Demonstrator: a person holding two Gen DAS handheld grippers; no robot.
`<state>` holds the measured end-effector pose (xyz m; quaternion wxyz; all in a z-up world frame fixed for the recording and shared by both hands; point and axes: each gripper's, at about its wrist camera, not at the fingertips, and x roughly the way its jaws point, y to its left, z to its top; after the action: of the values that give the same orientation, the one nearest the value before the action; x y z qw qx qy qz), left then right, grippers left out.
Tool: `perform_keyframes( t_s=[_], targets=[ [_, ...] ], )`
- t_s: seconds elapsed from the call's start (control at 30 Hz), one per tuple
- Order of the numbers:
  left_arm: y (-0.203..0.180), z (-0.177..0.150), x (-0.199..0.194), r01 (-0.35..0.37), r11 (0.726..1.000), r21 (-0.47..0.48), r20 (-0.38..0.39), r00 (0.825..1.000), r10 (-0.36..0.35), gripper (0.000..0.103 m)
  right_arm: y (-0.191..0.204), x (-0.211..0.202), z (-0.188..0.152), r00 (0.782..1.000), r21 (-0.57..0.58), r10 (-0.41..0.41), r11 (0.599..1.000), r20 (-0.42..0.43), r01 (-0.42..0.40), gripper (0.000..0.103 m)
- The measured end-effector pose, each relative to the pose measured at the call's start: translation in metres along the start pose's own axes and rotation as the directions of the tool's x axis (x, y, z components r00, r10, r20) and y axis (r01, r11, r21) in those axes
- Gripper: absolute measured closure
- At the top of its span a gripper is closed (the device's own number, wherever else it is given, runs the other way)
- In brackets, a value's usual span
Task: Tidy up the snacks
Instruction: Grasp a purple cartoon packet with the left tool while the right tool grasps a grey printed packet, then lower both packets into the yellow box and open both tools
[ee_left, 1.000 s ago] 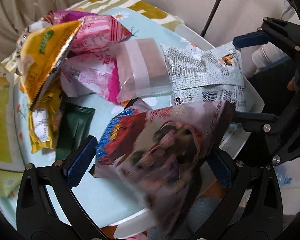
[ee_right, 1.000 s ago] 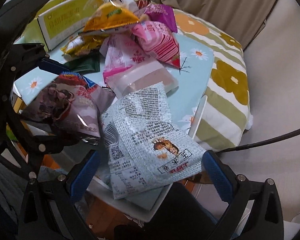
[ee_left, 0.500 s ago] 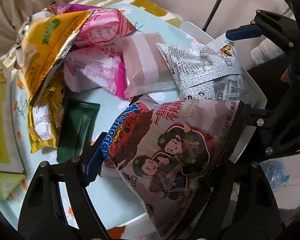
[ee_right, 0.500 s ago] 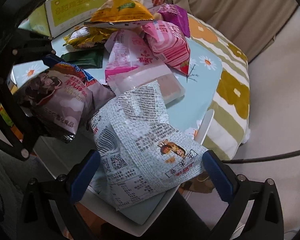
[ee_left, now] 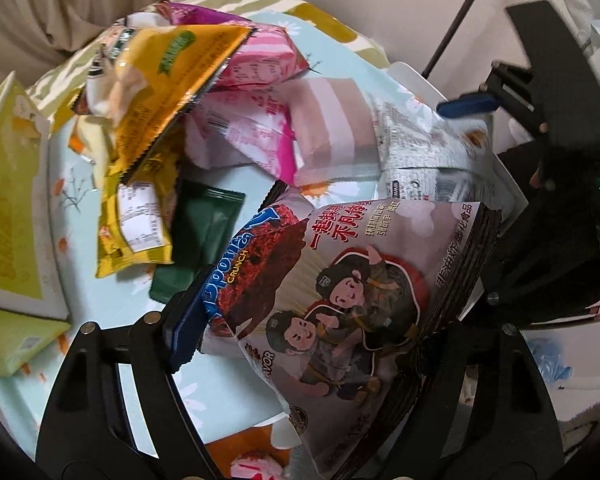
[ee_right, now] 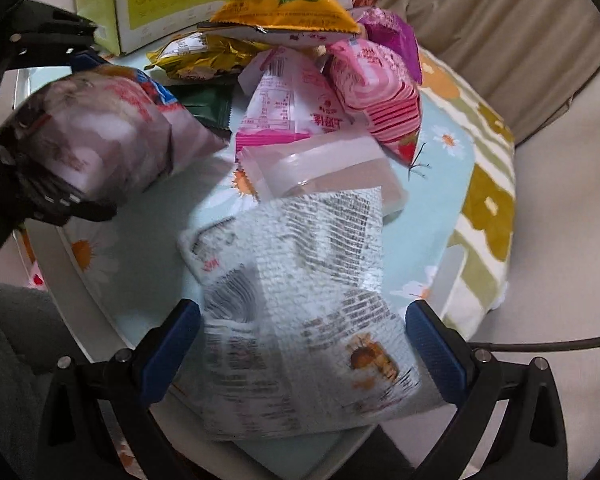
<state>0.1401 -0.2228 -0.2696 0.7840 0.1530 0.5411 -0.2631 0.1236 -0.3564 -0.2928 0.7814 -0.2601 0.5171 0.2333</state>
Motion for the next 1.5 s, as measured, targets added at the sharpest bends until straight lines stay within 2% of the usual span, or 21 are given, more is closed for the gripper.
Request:
perform_keyframes(
  t_s=[0.07,0.23,0.3,0.5,0.8,1.0,1.07,1.17,1.27,1.37,1.5],
  targets=[
    [0.003,0.000,-0.001,-0.005,1.000,-0.003,0.000,1.000,0.005,0.025,-0.006,0.004,-0.001,1.000,0.042,0.026,0.999,-0.004,-0.026,0.001],
    [0.006,-0.002,-0.005,-0.009,1.000,-0.019,0.005,1.000,0.009,0.026,-0.017,0.003,-0.003,0.997,0.119,0.080,0.990,0.015,-0.081,0.014],
    [0.007,-0.003,-0.008,-0.010,1.000,-0.027,0.009,1.000,0.010,0.026,-0.017,0.002,-0.004,0.996,0.129,0.089,0.987,0.019,-0.091,0.025],
    [0.012,-0.004,-0.015,-0.015,0.999,-0.050,0.018,1.000,0.016,0.026,-0.018,-0.006,-0.003,0.993,0.163,0.111,0.980,0.039,-0.115,0.041],
    [0.011,-0.003,-0.041,-0.028,0.997,-0.071,0.060,0.998,0.032,0.026,-0.023,-0.036,0.002,0.992,0.230,0.091,0.967,0.088,-0.109,0.045],
    [0.014,0.001,-0.082,-0.030,0.992,-0.120,0.131,0.990,0.046,0.026,-0.023,-0.077,0.016,0.989,0.262,0.060,0.960,0.137,-0.095,0.045],
    [0.019,0.002,-0.100,-0.032,0.988,-0.153,0.163,0.985,0.057,0.026,-0.022,-0.083,0.020,0.988,0.263,0.057,0.960,0.147,-0.094,0.045],
    [0.032,0.004,-0.128,-0.046,0.979,-0.198,0.217,0.972,0.090,0.026,-0.013,-0.106,0.039,0.982,0.227,0.025,0.971,0.189,-0.068,0.045],
    [0.052,0.004,-0.152,-0.075,0.968,-0.239,0.256,0.957,0.137,0.026,-0.007,-0.115,0.059,0.975,0.215,0.027,0.974,0.221,-0.076,0.045],
    [0.079,0.002,-0.175,-0.101,0.954,-0.284,0.279,0.943,0.183,0.026,-0.001,-0.124,0.084,0.967,0.226,0.037,0.969,0.251,-0.096,0.045],
    [0.122,-0.006,-0.201,-0.141,0.933,-0.332,0.298,0.922,0.245,0.026,0.011,-0.140,0.129,0.951,0.258,0.082,0.952,0.298,-0.163,0.045]
  ],
)
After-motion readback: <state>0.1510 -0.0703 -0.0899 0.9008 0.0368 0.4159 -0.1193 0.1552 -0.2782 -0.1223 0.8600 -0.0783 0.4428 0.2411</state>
